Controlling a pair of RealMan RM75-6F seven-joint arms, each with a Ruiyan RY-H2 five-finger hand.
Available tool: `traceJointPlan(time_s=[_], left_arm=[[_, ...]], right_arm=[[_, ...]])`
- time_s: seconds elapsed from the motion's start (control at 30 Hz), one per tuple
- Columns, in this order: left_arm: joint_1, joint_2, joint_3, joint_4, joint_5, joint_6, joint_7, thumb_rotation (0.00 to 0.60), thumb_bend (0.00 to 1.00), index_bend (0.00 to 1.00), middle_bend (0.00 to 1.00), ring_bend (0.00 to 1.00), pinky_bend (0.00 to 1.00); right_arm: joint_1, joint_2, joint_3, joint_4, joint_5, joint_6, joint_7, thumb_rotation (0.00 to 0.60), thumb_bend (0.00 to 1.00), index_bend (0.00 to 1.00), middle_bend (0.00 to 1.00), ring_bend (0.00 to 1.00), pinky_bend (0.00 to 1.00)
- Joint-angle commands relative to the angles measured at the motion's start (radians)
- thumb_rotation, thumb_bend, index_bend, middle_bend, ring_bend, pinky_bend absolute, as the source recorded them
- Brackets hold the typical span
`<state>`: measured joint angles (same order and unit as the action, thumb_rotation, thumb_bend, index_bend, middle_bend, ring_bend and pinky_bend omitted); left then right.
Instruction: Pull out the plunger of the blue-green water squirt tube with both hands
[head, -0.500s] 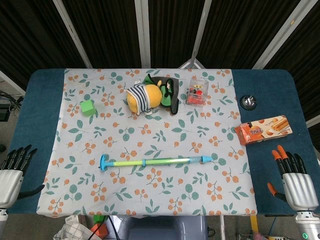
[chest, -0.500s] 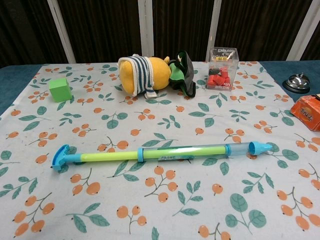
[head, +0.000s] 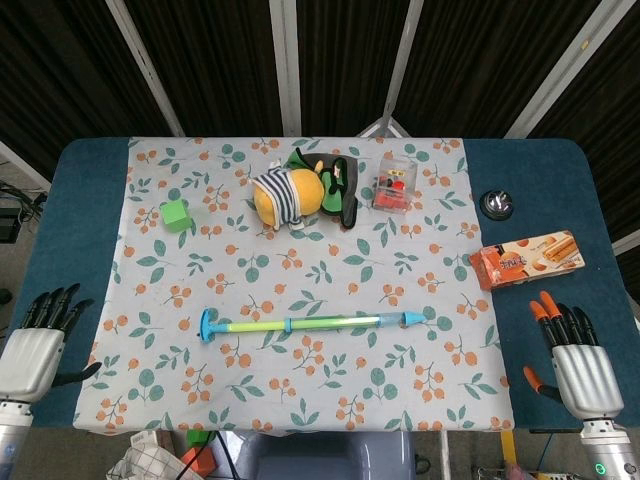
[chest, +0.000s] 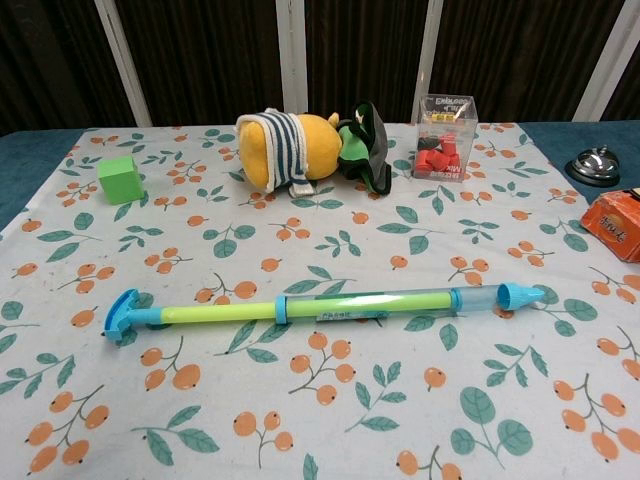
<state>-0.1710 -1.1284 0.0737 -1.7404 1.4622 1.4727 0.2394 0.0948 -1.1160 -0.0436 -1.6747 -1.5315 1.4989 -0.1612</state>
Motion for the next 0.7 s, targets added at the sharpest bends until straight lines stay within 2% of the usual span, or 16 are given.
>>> traceJointPlan(time_s=[0.03,0.17,0.33,0.53,0.7], left_arm=[[-0.082,-0.046,-0.074,-0.051,-0.097,-0.110,0.130,0.600,0.24,0.32,0.10,0.00,0.00],[-0.159,-0.117,-0.140,-0.076,-0.220,-0.204,0.251,0.600,0.28,0.41,0.12,0.00,0.00],[-0.238,-0.229,-0.202,-0.083,-0.371,-0.260,0.398,0.600,0.29,0.44,0.13,0.00,0.00],[-0.318,-0.367,-0.229,-0.063,-0.515,-0.258,0.587,0.600,0.30,0.44,0.13,0.00,0.00],[-0.351,-0.440,-0.227,-0.056,-0.570,-0.232,0.670,0.600,0.30,0.44,0.13,0.00,0.00]], right_arm=[[0.004,-0.003,0.003,-0.004,0.000,-0.012,-0.007,0.600,0.31,0.00,0.00,0.00,0.00],[0.007,-0.002,0.004,-0.004,0.004,-0.028,-0.009,0.600,0.31,0.00,0.00,0.00,0.00],[0.004,0.003,0.008,-0.010,0.005,-0.032,0.003,0.600,0.31,0.00,0.00,0.00,0.00],[0.004,0.007,0.008,-0.011,-0.002,-0.040,0.008,0.600,0.31,0.00,0.00,0.00,0.00],[0.002,0.011,0.009,-0.014,-0.004,-0.043,0.014,0.600,0.31,0.00,0.00,0.00,0.00]])
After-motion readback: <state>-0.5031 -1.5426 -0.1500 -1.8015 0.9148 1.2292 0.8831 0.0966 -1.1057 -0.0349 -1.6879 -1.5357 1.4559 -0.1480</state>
